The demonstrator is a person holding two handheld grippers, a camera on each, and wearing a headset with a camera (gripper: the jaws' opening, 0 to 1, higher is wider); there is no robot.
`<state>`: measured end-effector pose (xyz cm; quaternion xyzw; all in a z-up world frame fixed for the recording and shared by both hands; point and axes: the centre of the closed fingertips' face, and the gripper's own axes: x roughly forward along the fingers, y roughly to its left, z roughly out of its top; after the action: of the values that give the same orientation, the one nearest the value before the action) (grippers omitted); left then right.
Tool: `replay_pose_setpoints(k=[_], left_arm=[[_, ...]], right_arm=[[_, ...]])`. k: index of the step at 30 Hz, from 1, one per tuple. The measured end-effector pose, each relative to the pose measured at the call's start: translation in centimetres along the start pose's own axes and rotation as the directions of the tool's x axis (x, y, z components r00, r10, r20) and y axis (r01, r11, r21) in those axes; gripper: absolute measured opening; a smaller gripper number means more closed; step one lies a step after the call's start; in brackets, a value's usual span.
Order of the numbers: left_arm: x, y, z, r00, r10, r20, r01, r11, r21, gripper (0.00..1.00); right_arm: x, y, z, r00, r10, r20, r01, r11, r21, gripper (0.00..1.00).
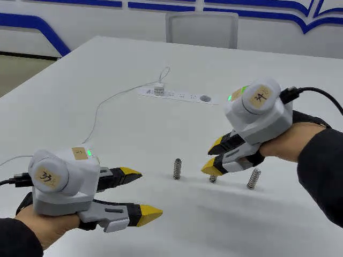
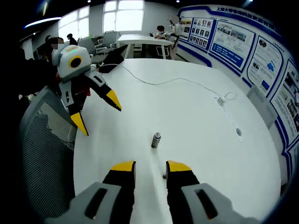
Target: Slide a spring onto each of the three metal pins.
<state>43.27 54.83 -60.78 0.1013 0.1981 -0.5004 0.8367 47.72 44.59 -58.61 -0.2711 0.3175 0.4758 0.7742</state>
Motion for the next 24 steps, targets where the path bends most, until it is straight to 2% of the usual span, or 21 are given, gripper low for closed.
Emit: replay_pose_setpoints(k=[6,9,13,16,22,24], left_arm=[[0.1,-0.2,0.2,1.0000,-0.009,0.003,0.009,1.000,0.005,0.57],[0.1,-0.3,0.4,0.9999,-0.012,0.006,0.012,1.000,0.008,0.57],[0.1,-0.3,0.4,0.9999,-0.015,0.007,0.015,1.000,0.007,0.58],[0.1,-0.4,0.4,0.9998,-0.017,0.006,0.017,1.000,0.006,0.58],[0.0,-0.4,0.4,0.9998,-0.017,0.012,0.017,1.000,0.002,0.59],[0.0,-0.4,0.4,0.9998,-0.017,0.013,0.017,1.000,0.001,0.59]], right_arm=[[-2.0,0.1,-1.2,0.9964,-0.048,0.070,0.044,0.997,0.057,0.28],[-3.0,0.2,-1.9,0.9911,-0.063,0.117,0.053,0.995,0.087,0.30],[-4.2,0.2,-2.9,0.9851,-0.094,0.144,0.078,0.991,0.109,0.31],[-5.1,-0.1,-3.6,0.9778,-0.124,0.169,0.101,0.985,0.139,0.32],[-6.8,-1.0,-5.5,0.9560,-0.197,0.218,0.152,0.967,0.207,0.35],[-7.0,-1.0,-6.4,0.9533,-0.205,0.222,0.157,0.963,0.219,0.36]])
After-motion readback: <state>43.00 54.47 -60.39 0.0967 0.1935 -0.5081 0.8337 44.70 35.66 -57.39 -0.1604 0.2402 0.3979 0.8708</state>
